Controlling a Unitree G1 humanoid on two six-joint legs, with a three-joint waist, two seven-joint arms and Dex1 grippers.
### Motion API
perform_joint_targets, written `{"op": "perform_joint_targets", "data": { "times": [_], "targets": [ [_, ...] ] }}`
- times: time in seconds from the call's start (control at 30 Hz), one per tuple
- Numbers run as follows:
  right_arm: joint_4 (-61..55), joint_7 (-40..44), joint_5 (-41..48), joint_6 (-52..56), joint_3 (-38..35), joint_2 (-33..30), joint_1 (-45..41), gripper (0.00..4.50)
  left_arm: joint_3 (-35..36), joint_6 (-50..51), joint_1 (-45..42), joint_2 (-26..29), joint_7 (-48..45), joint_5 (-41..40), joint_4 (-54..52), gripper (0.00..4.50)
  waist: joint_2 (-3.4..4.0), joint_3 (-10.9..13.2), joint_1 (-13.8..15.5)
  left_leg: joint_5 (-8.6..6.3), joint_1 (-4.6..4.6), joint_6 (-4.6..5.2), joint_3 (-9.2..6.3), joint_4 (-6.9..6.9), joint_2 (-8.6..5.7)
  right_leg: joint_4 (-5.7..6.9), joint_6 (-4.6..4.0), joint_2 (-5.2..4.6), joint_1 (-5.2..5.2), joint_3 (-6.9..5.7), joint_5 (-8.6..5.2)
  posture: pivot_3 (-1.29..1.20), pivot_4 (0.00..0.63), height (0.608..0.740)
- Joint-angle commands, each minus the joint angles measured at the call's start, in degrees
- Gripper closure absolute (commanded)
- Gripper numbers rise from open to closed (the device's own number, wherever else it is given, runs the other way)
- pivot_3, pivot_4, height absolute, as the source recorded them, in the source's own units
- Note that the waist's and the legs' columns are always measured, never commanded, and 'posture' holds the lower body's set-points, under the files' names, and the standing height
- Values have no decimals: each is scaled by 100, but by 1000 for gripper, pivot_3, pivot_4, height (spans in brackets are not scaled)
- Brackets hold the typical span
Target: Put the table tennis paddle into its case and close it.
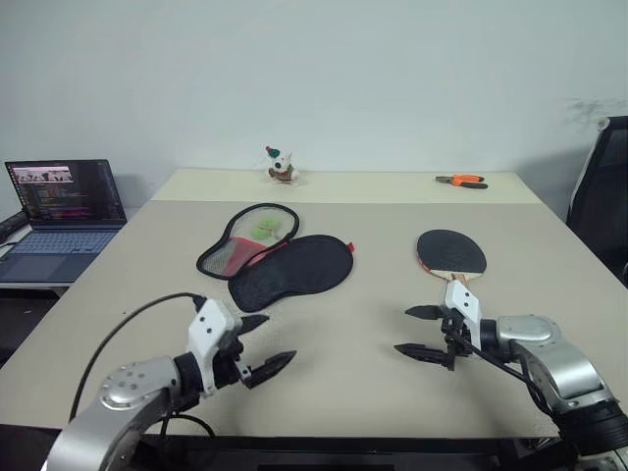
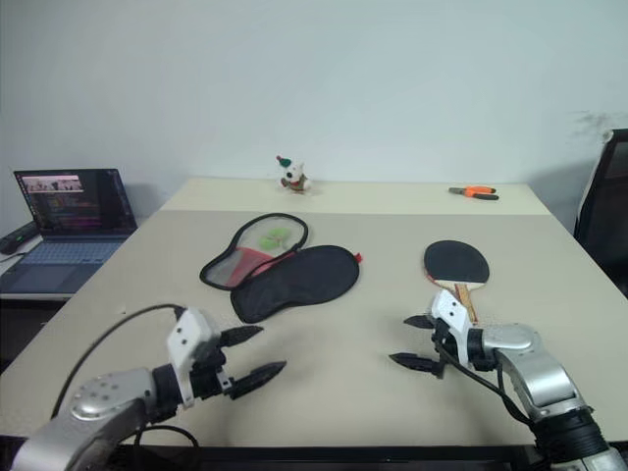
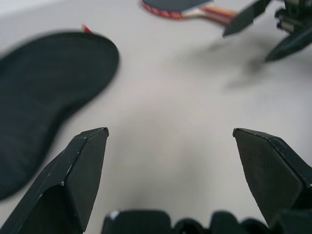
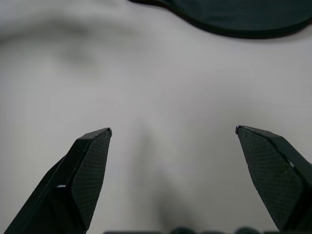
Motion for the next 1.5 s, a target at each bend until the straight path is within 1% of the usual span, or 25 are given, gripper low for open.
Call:
{"op": "perform_joint_targets", "data": {
  "times": [0.03, 0.1, 0.23, 0.37, 0.43, 0.5, 0.6, 0.67, 0.77, 0.9, 1.03, 1.17, 1.37, 1.5],
  "targets": [
    [-387, 53, 6, -5, 236, 31, 132, 0, 62, -176, -54, -99, 111, 71, -117, 28, 0, 0, 5, 0, 0, 0, -2, 0, 0, 1, 0, 0, 0, -1, 0, 0, 150, 740],
    [-374, -103, -50, -72, 308, 166, 177, 0, 70, -234, -55, -141, 153, 133, -59, 28, 0, 0, 3, 0, 2, 0, -2, 1, -1, 2, -1, 0, 1, -1, 0, 0, 150, 740],
    [-624, -348, 206, 246, 105, 316, -33, 0, 364, 23, 45, -233, 300, -175, -308, 28, 0, 0, -3, 0, 3, 0, 1, 2, -1, 5, 0, 1, 0, -1, 0, 0, 150, 740],
    [-784, -303, 463, 574, -38, 247, -285, 0, 686, 82, 280, -57, 158, -329, -444, 28, 0, 0, -3, 0, 2, 0, -1, 1, 0, 2, 0, 1, 0, -1, 0, 0, 150, 740],
    [-910, -363, 538, 717, -13, 275, -361, 0, 960, 18, 429, 78, -1, -384, -412, 28, 0, 0, 0, 0, 1, 0, -4, 1, -1, 2, 0, 1, 0, -4, 0, 0, 150, 740],
    [-914, -433, 501, 688, 102, 391, -363, 0, 1164, -127, 530, 192, -156, -353, -261, 28, 0, 0, 2, 0, 1, 0, -5, 0, -1, 1, -2, 0, 0, -4, -1, 0, 150, 740],
    [-859, -520, 302, 591, 309, 446, -265, 0, 1196, -97, 531, 219, -108, -268, -93, 28, 1, 0, 1, 0, 2, 0, -5, -1, -2, 2, -4, 1, 0, -5, -3, 0, 150, 740],
    [-814, -504, 334, 562, 252, 410, -252, 0, 1153, -51, 379, 207, -40, -245, 61, 28, 1, 0, 2, 0, 2, 0, -4, 0, -3, 2, -3, 1, 0, -5, -2, 0, 150, 740],
    [-638, -687, 192, 450, 200, 440, -246, 0, 1019, -341, 278, 339, -222, 33, 436, 28, 1, 0, 8, 0, 1, 0, -4, 1, -4, 2, -2, 2, 1, -7, -2, 0, 150, 740],
    [-739, -894, 384, 712, 77, 553, -456, 0, 1034, -320, -249, 381, -385, -105, 743, 28, 1, 1, 8, 0, 0, 0, -4, 1, -6, 2, -3, 6, -1, -8, -2, 0, 150, 740],
    [-800, -964, 321, 682, 80, 522, -517, 0, 869, -575, -569, 468, -551, 216, 1255, 28, 1, 1, 5, 0, 1, 0, -3, -1, -8, 3, -3, 7, -1, -9, -2, 0, 150, 740],
    [-916, -1103, 400, 819, -38, 522, -542, 0, 675, -658, -874, 413, -630, 340, 1716, 28, 1, 1, 2, 0, -1, 0, 0, -3, -6, 0, -3, 7, -4, -9, -3, 0, 150, 740],
    [-1652, -926, 995, 1520, -304, 202, -685, 0, 93, -908, -1590, 389, -1104, 592, 2720, 28, 2, 2, 8, 0, -2, 0, -4, -1, -7, 2, -3, 7, -4, -15, -3, 0, 150, 740],
    [-1973, -749, 1117, 1587, -316, -154, -756, 0, -160, -1180, -2195, 366, -1375, 783, 3480, 28, 1, 2, 10, 0, -4, 1, -4, -1, -12, 2, -2, 15, -4, -19, -2, 0, 150, 740]
  ]
}}
